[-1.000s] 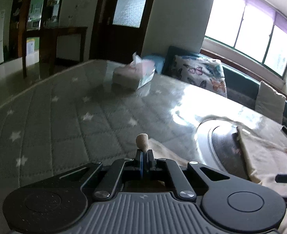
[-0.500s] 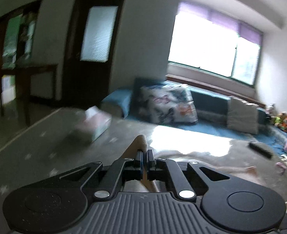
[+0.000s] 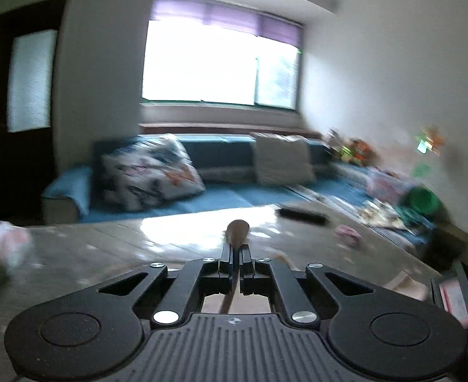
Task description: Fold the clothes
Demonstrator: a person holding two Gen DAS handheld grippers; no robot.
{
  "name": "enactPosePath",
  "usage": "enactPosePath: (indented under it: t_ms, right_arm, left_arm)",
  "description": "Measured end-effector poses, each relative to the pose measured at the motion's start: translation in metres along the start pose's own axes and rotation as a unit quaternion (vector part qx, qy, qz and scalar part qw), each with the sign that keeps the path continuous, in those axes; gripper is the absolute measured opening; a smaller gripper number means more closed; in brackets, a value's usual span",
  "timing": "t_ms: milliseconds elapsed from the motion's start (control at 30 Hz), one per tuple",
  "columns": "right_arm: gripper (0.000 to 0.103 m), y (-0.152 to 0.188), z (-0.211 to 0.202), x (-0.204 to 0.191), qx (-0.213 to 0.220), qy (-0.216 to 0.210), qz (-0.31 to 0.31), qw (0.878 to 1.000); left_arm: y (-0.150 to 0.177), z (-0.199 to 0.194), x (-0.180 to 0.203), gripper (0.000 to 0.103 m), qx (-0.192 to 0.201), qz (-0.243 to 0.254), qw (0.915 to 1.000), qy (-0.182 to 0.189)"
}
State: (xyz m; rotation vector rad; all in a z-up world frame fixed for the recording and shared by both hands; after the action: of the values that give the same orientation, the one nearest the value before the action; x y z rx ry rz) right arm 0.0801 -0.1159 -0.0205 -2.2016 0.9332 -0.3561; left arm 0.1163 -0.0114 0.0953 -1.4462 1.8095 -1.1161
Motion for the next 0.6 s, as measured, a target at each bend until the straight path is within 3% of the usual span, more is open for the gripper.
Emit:
enactPosePath:
  t_ms: [233, 300, 400, 467, 600]
  right_arm:
    - [0.069, 0.028, -0.027, 0.047, -0.005, 0.032, 0.067, 0.997]
    - [0.069, 0.036, -0.034, 0.057, -0.008, 0.036, 0.085, 0.996]
    - [0.068, 0.046, -0.042, 0.066, -0.012, 0.036, 0.106, 0.994]
    - [0.068, 0.05, -0.047, 0.069, -0.009, 0.04, 0.113, 0.993]
    - [0.062, 0.047, -0.056, 0.075, 0.008, 0.041, 0.123, 0.992]
  left_arm:
    - [0.034, 0.045, 0.051, 0.007, -0.072, 0.028, 0.9946, 0.069]
    - [0.046, 0.05, 0.059, 0.023, -0.091, 0.031, 0.9919, 0.083]
    - [0.061, 0.051, 0.063, 0.04, -0.105, 0.042, 0.9903, 0.081]
    - [0.066, 0.048, 0.06, 0.041, -0.109, 0.042, 0.9901, 0.078]
    - [0.071, 0.04, 0.03, 0.041, -0.108, 0.024, 0.9933, 0.034]
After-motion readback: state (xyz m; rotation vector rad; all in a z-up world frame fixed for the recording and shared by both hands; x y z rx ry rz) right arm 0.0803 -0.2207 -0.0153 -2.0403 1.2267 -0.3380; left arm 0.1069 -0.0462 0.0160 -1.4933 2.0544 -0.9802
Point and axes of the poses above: each gripper's, at about its wrist camera, not at the fingertips, and z roughly the way its jaws point, x to its right, y to its underside, the point moved 5 cm from there along z, roughly the way its jaws point, and after that the axes turned 8 degrees about -x, right-handed, at the moved point
